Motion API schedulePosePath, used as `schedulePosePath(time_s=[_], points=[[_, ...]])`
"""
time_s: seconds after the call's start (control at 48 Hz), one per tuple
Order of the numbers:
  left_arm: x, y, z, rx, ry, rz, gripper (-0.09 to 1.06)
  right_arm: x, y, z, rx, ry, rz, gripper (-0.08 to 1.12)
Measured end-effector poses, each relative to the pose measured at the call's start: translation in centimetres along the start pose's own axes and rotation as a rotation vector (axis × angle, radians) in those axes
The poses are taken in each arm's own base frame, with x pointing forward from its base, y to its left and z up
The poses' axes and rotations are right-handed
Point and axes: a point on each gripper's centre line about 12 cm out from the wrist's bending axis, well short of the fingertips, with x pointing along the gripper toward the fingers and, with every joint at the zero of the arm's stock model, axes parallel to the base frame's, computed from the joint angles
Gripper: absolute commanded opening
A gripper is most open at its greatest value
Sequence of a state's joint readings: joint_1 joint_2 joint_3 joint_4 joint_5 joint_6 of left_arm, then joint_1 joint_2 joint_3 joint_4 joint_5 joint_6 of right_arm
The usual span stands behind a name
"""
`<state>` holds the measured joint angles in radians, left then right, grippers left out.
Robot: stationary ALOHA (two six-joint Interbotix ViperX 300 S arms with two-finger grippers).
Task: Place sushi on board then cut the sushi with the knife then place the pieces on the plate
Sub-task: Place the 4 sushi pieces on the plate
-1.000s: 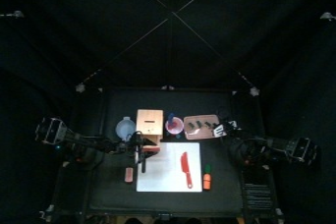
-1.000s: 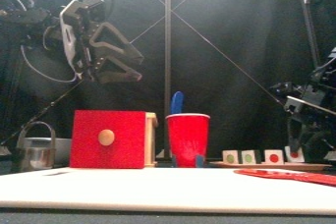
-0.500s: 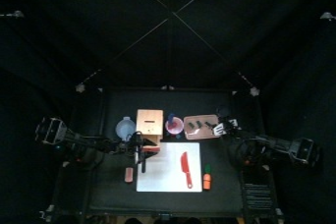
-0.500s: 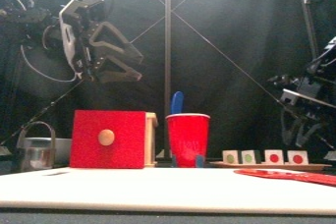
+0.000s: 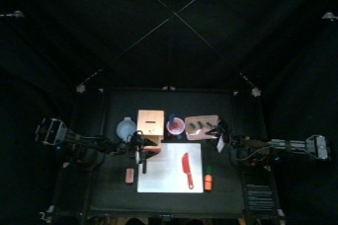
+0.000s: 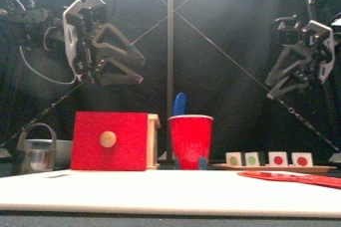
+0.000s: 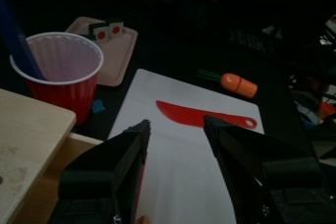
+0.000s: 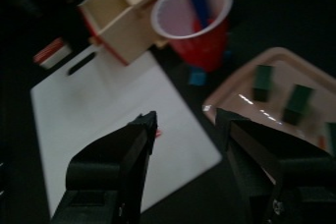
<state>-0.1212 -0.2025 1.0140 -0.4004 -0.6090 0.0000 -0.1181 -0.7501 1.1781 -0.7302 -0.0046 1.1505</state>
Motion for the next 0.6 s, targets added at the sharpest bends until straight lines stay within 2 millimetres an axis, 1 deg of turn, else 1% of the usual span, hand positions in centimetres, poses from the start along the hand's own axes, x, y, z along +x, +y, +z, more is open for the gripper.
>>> schedulePosePath(time_s=[0.146,0.271,0.354,0.604], points=[[0.0,-0.1,0.0,0.0,0.0,-0.003,0.85,1.4,1.7,0.9,-0.068,-0.004,0.097,0.84],[0.0,0.0,-0.1,0.002,0.004,0.001,0.85,2.7,2.5,1.0,-0.145,0.023,0.129,0.84],[0.1,0.2,-0.3,0.007,0.011,0.008,0.85,3.8,2.8,1.3,-0.186,0.04,0.134,0.84],[0.4,2.3,0.3,0.055,-0.003,0.044,0.85,6.1,2.8,2.5,-0.281,0.061,0.115,0.84]])
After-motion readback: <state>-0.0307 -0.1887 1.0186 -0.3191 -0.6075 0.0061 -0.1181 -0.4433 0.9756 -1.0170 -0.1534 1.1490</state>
